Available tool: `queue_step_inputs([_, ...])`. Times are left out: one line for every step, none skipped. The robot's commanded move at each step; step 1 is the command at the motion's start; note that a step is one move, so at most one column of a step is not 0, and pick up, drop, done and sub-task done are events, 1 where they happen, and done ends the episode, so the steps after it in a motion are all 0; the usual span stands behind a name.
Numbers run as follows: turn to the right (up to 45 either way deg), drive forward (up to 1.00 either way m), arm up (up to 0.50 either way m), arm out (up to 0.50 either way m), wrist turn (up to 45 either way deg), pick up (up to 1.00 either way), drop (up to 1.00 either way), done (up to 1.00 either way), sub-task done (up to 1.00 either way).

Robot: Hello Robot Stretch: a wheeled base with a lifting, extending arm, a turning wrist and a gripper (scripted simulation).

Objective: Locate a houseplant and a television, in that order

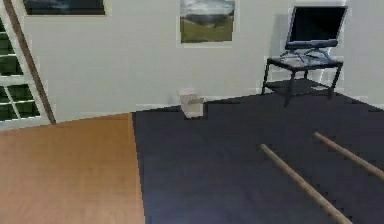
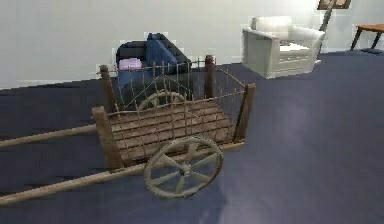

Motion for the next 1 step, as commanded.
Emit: queue_step_inputs([-3.0, 0.0, 0.0, 0.0, 0.0, 0.0, 0.0, 0.0, 0.0])
